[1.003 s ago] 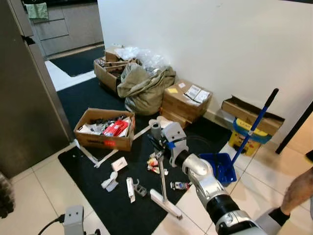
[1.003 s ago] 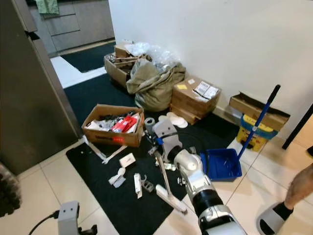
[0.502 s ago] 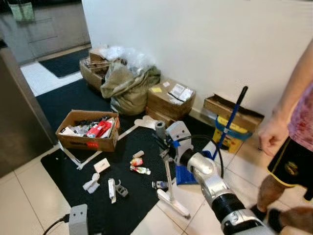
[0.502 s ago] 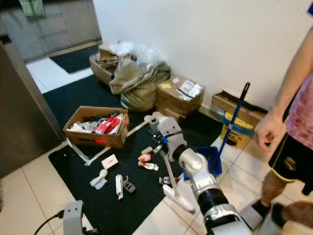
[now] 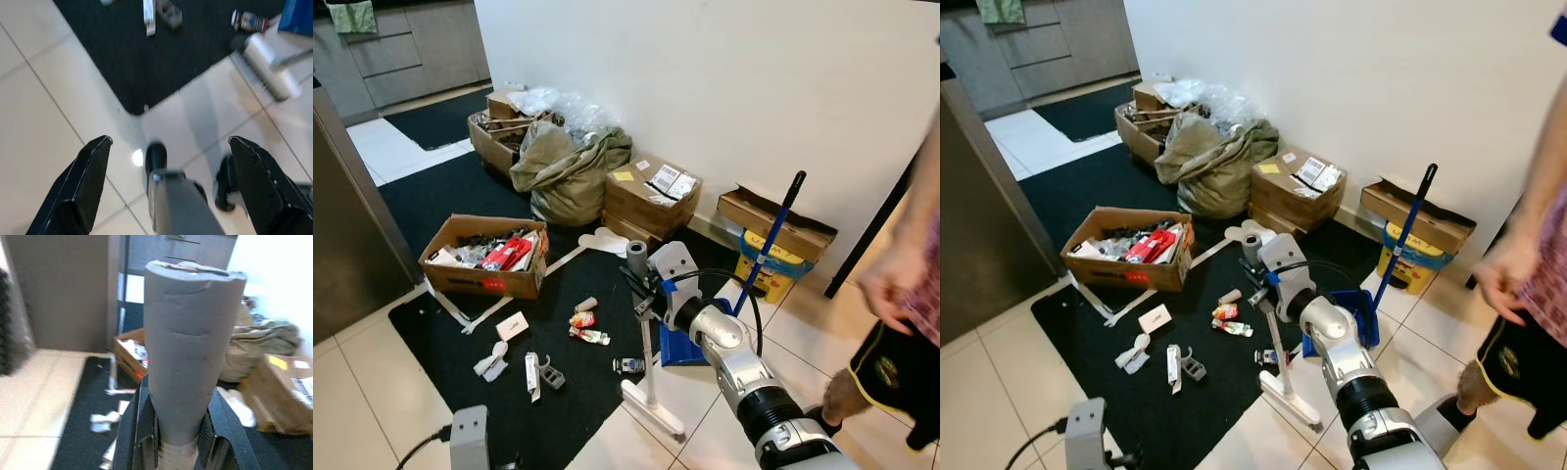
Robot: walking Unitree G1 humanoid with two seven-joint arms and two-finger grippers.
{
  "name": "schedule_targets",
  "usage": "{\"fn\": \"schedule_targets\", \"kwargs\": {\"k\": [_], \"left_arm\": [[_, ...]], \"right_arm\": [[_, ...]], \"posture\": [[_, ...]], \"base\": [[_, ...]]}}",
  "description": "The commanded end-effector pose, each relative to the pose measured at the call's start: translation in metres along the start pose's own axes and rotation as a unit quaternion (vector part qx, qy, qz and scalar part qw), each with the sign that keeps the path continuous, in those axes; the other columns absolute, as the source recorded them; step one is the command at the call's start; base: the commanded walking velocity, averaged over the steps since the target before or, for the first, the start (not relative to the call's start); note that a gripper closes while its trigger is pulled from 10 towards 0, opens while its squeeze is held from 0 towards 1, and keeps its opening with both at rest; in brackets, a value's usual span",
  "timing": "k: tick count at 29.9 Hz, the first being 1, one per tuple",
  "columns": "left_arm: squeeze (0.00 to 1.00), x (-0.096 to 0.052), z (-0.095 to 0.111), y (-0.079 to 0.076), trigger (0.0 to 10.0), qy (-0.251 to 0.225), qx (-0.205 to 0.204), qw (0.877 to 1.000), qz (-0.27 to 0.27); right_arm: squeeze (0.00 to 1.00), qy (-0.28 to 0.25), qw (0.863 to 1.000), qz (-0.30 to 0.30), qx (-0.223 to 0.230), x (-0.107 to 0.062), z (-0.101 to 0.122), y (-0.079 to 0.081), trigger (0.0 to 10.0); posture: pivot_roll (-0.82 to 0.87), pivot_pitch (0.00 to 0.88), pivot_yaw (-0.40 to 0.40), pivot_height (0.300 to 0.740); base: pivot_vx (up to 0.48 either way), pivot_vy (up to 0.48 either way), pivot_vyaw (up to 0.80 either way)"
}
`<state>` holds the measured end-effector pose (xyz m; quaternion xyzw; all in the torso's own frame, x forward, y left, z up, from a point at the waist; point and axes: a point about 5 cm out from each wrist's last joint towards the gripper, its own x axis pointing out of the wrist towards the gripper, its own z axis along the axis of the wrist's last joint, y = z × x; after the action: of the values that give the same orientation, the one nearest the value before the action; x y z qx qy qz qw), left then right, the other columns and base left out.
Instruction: Sweep floor
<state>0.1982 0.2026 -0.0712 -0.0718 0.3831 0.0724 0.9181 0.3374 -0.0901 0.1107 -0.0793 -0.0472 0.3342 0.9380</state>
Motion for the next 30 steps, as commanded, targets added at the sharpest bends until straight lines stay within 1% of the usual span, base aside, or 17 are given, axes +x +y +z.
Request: {"fn": "schedule_targets", "kwargs": {"k": [1,3,4,6,8,9,12,13,14,15,17,19,20,22,24,29,30], "left_arm": [[0.0,0.001,0.006,0.003,10.0,-0.014,0.016,1.0,-0.002],[0.0,0.002,0.01,0.002,10.0,-0.021,0.018,1.0,-0.005],[0.0,0.003,0.018,-0.002,10.0,-0.036,0.023,0.999,-0.014],[0.0,0.008,0.043,-0.018,10.0,-0.082,0.041,0.994,-0.052],[0.0,0.008,0.043,-0.018,10.0,-0.082,0.041,0.994,-0.052],[0.0,0.009,0.053,-0.025,10.0,-0.102,0.05,0.991,-0.069],[0.0,0.01,0.06,-0.031,10.0,-0.115,0.056,0.988,-0.082],[0.0,0.01,0.069,-0.039,10.0,-0.133,0.064,0.984,-0.102],[0.0,0.01,0.069,-0.039,10.0,-0.133,0.064,0.984,-0.102],[0.0,0.01,0.075,-0.046,10.0,-0.146,0.072,0.979,-0.12],[0.0,0.01,0.075,-0.046,10.0,-0.146,0.072,0.979,-0.12],[0.0,0.009,0.083,-0.057,10.0,-0.166,0.085,0.971,-0.148],[0.0,0.009,0.083,-0.057,10.0,-0.166,0.085,0.971,-0.148],[0.0,0.008,0.089,-0.063,10.0,-0.183,0.089,0.966,-0.162],[0.0,0.008,0.089,-0.063,10.0,-0.183,0.089,0.966,-0.162],[0.0,0.007,0.098,-0.066,10.0,-0.203,0.094,0.959,-0.172],[0.0,0.006,0.102,-0.067,10.0,-0.212,0.099,0.956,-0.177]], "right_arm": [[0.0,-0.041,0.999,-0.009,0.019,0.003,0.015,-0.005,10.0],[0.0,-0.047,0.998,-0.01,0.029,0.004,0.017,-0.006,10.0],[0.0,-0.055,0.998,-0.008,0.036,0.004,0.02,-0.008,10.0],[0.0,-0.06,0.998,-0.007,0.032,0.003,0.025,-0.013,10.0],[0.0,-0.06,0.998,-0.007,0.032,0.003,0.025,-0.013,10.0],[0.0,-0.062,0.998,-0.008,0.029,0.003,0.027,-0.016,10.0],[0.0,-0.061,0.998,-0.011,0.025,0.002,0.027,-0.018,10.0],[0.0,-0.06,0.998,-0.014,0.023,0.002,0.027,-0.019,10.0],[0.0,-0.06,0.998,-0.014,0.023,0.002,0.027,-0.019,10.0],[0.0,-0.06,0.998,-0.016,0.022,0.002,0.027,-0.02,10.0],[0.0,-0.06,0.998,-0.016,0.022,0.002,0.027,-0.02,10.0],[0.0,-0.06,0.998,-0.016,0.022,0.002,0.027,-0.019,10.0],[0.0,-0.06,0.998,-0.016,0.022,0.002,0.027,-0.019,10.0],[0.0,-0.044,0.998,-0.017,0.029,0.002,0.023,-0.017,10.0],[0.0,-0.044,0.998,-0.017,0.029,0.002,0.023,-0.017,10.0],[0.0,-0.038,0.999,-0.013,0.035,0.003,0.021,-0.015,10.0],[0.0,-0.043,0.998,-0.014,0.036,0.003,0.022,-0.015,10.0]], "posture": [[-0.1,0.0,-0.005,0.74],[-0.1,0.0,-0.005,0.74],[-0.1,0.0,-0.005,0.74],[-0.1,0.0,-0.004,0.74],[-0.1,0.0,-0.004,0.74],[-0.1,0.0,-0.004,0.74],[-0.09,0.0,-0.004,0.74],[-0.09,0.0,0.0,0.74],[-0.09,0.0,0.0,0.74],[-0.1,0.0,0.001,0.74],[-0.1,0.0,0.001,0.74],[-0.1,0.0,0.004,0.74],[-0.1,0.0,0.004,0.74],[-0.09,0.0,0.004,0.74],[-0.09,0.0,0.004,0.74],[-0.09,0.0,0.005,0.74],[-0.09,0.0,0.006,0.74]], "base": [[0.0,0.0,0.0],[0.0,0.0,0.0],[0.0,0.0,0.0],[0.0,0.0,0.0],[0.0,0.0,0.0],[0.0,0.0,0.0],[0.167,0.0,0.0],[0.259,0.0,0.0],[0.259,0.0,0.0],[0.262,0.0,0.0],[0.262,0.0,0.0],[0.277,0.0,0.0],[0.281,0.0,0.0],[0.291,0.0,0.0],[0.296,0.0,0.0],[0.303,0.0,-0.78],[0.307,0.0,0.0]]}}
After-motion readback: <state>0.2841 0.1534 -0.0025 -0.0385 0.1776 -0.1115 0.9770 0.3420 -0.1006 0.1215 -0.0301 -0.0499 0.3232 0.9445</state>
